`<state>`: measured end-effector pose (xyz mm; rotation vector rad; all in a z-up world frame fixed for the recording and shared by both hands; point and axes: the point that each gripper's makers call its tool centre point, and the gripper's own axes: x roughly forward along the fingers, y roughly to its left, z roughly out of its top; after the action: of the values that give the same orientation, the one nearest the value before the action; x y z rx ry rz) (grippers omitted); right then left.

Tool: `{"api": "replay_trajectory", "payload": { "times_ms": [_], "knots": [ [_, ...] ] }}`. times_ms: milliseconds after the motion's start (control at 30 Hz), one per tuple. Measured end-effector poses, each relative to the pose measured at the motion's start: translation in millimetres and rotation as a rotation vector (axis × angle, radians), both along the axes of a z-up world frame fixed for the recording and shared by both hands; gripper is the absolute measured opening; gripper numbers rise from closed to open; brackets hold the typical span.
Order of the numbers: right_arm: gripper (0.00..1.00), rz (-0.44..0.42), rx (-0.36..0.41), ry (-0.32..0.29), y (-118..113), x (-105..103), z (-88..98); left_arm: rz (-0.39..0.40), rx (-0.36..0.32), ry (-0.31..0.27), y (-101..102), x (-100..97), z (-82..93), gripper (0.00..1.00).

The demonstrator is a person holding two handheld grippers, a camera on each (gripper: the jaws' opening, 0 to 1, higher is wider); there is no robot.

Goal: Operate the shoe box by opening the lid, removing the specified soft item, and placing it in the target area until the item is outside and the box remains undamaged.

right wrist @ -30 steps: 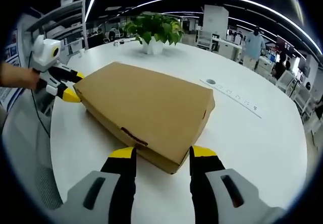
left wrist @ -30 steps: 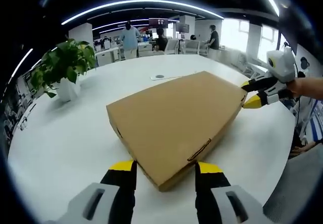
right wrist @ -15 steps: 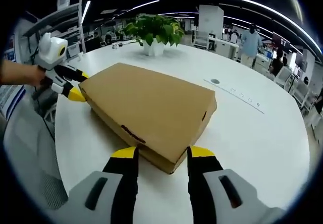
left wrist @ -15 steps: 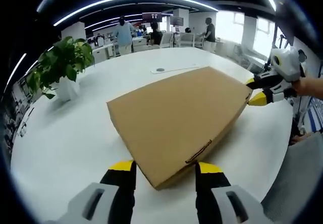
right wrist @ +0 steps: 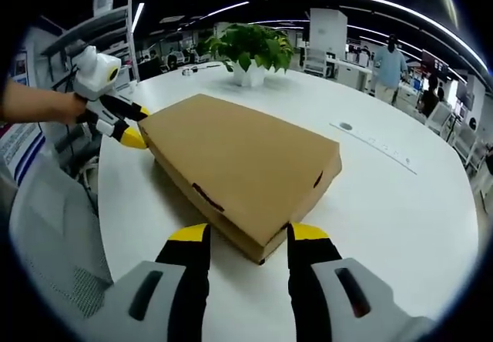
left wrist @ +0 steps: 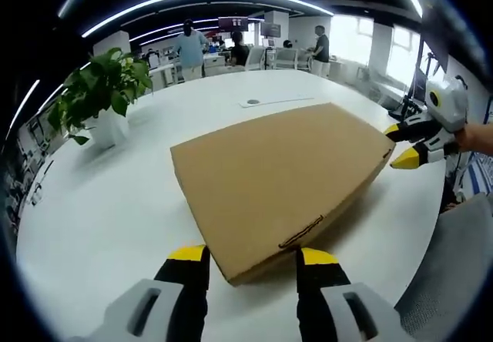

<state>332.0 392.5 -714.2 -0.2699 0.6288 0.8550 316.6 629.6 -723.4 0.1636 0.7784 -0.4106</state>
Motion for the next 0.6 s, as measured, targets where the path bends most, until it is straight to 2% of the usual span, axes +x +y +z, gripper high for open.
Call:
{"api": "replay_trajectory", "payload": {
  "times_ms": [600],
  "knots": [
    [0.37, 0.050, 0.008, -0.008, 34.8, -26.0, 0.5, -0.041, 0.035, 0.018, 31.2, -11.2, 2.1, 0.45]
  ]
}}
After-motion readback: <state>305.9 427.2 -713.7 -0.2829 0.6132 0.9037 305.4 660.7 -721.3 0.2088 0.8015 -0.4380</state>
